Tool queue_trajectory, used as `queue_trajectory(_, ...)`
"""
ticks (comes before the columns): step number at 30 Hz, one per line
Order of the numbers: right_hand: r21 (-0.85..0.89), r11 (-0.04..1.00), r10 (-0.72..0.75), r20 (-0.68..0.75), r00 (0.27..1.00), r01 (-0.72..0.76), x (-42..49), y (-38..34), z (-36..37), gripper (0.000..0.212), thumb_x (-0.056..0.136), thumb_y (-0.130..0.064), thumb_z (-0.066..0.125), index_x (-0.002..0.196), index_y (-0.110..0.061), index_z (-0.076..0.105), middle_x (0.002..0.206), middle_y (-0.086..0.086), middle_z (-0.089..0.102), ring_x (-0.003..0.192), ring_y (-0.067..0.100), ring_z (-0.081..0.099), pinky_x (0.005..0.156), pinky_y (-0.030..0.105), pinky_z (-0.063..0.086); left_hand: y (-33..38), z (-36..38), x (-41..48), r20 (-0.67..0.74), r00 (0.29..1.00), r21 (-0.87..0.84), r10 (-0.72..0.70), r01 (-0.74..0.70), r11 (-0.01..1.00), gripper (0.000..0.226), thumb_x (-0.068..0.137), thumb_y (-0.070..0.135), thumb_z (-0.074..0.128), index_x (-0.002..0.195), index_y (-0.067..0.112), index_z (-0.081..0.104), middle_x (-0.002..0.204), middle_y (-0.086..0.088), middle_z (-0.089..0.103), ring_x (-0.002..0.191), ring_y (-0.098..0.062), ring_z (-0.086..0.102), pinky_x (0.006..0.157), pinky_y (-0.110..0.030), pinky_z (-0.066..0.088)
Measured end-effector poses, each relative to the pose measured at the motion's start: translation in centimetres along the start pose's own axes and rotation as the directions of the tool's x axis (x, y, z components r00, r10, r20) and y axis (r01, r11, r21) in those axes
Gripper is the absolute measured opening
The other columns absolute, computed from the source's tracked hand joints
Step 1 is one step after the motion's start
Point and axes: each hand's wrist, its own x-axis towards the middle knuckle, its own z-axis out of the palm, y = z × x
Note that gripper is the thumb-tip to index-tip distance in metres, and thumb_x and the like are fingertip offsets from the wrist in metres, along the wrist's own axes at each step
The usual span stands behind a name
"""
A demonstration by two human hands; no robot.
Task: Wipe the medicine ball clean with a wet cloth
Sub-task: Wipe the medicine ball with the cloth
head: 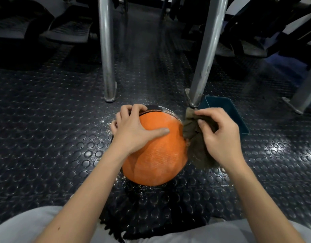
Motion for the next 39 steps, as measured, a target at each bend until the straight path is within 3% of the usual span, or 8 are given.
queue_trajectory(9, 0.115, 0.960, 0.260, -0.043, 0.965, -0.254, 0.9, 1.4, -2.4, 0.031, 0.089, 0.003, 0.054, 0.089, -0.027, 0.063, 0.099, -0.003, 0.064, 0.099, 0.011, 0.059, 0.095, 0.037, 0.047, -0.2, -0.9, -0.2, 0.165, 0.957, -0.057, 0.237, -0.231, 0.971, 0.070, 0.055, 0.069, 0.073, 0.116, 0.050, 0.044, 0.120, 0.022, 0.032, 0.123, -0.002, 0.028, 0.115, -0.042, -0.005)
queue_trajectory(14, 0.087, 0.976, 0.192, 0.084, 0.978, -0.199, 0.6, 1.4, -2.1, 0.039, 0.086, 0.004, 0.059, 0.084, -0.035, 0.063, 0.095, -0.016, 0.065, 0.095, 0.001, 0.059, 0.089, 0.016, 0.044, 0.0, -1.1, 0.0, 0.289, 0.904, -0.082, 0.315, -0.304, 0.949, 0.054, 0.068, 0.060, 0.069, 0.115, 0.060, 0.042, 0.134, 0.033, 0.030, 0.133, 0.009, 0.012, 0.109, -0.043, -0.024)
queue_trajectory(20, 0.107, 0.970, 0.173, 0.326, 0.929, -0.219, -0.2, 1.4, -0.3, 0.033, 0.086, -0.006, 0.065, 0.106, -0.032, 0.061, 0.109, -0.018, 0.060, 0.099, -0.015, 0.052, 0.086, 0.001, 0.035, 0.0, 0.5, 0.0, 0.023, 0.956, 0.017, 0.292, -0.293, 0.956, 0.031, 0.096, 0.027, 0.047, 0.121, 0.045, 0.053, 0.124, 0.021, 0.035, 0.129, -0.003, 0.026, 0.113, -0.032, -0.007)
queue_trajectory(24, 0.114, 0.975, 0.110, 0.495, 0.862, -0.190, -0.3, 1.7, -0.2, 0.050, 0.083, 0.004, 0.061, 0.118, -0.031, 0.056, 0.123, -0.019, 0.048, 0.114, -0.013, 0.043, 0.095, 0.003, 0.030, -0.4, 0.9, 0.5, 0.045, 0.977, -0.107, 0.207, -0.201, 0.974, 0.026, 0.099, 0.031, 0.037, 0.116, 0.048, 0.047, 0.125, 0.026, 0.034, 0.130, 0.000, 0.027, 0.112, -0.035, -0.006)
queue_trajectory(29, -0.271, 0.957, 0.144, 0.126, 0.982, -0.105, -0.4, 2.6, 0.0, 0.056, 0.070, 0.010, 0.056, 0.112, -0.027, 0.062, 0.116, -0.008, 0.057, 0.107, 0.015, 0.052, 0.097, 0.034, 0.042, -1.4, 0.9, 0.3, 0.040, 0.972, -0.133, 0.233, -0.226, 0.965, 0.033, 0.068, 0.074, 0.036, 0.097, 0.059, 0.039, 0.121, 0.029, 0.033, 0.123, 0.006, 0.029, 0.111, -0.036, -0.002)
queue_trajectory(32, -0.024, 1.000, 0.003, -0.062, 0.998, -0.005, 0.2, 0.6, -0.6, 0.044, 0.070, 0.004, 0.059, 0.107, -0.021, 0.063, 0.110, -0.004, 0.054, 0.104, 0.004, 0.050, 0.094, 0.014, 0.037, -1.3, 0.8, 0.4, 0.025, 0.968, -0.125, 0.250, -0.245, 0.961, 0.036, 0.069, 0.073, 0.039, 0.101, 0.057, 0.038, 0.120, 0.027, 0.033, 0.124, 0.003, 0.030, 0.113, -0.038, 0.005)
queue_trajectory(35, -0.009, 0.992, -0.124, 0.137, 0.983, 0.126, -0.5, -0.1, 0.8, 0.041, 0.074, 0.001, 0.057, 0.111, -0.016, 0.067, 0.112, -0.006, 0.054, 0.104, 0.008, 0.048, 0.094, 0.018, 0.036, -1.2, 1.1, 0.5, 0.011, 0.966, -0.121, 0.257, -0.254, 0.960, 0.036, 0.069, 0.072, 0.039, 0.101, 0.057, 0.039, 0.119, 0.027, 0.033, 0.120, 0.006, 0.030, 0.111, -0.036, 0.008)
queue_trajectory(39, -0.306, 0.943, 0.191, 0.179, 0.965, -0.130, -0.9, 3.4, 1.0, 0.045, 0.081, 0.006, 0.051, 0.116, -0.020, 0.065, 0.114, -0.003, 0.060, 0.102, 0.023, 0.048, 0.086, 0.031, 0.038, -1.3, 1.3, 0.3, 0.016, 0.968, -0.104, 0.252, -0.249, 0.963, 0.035, 0.073, 0.068, 0.042, 0.106, 0.054, 0.041, 0.120, 0.028, 0.033, 0.116, 0.009, 0.027, 0.114, -0.039, 0.007)
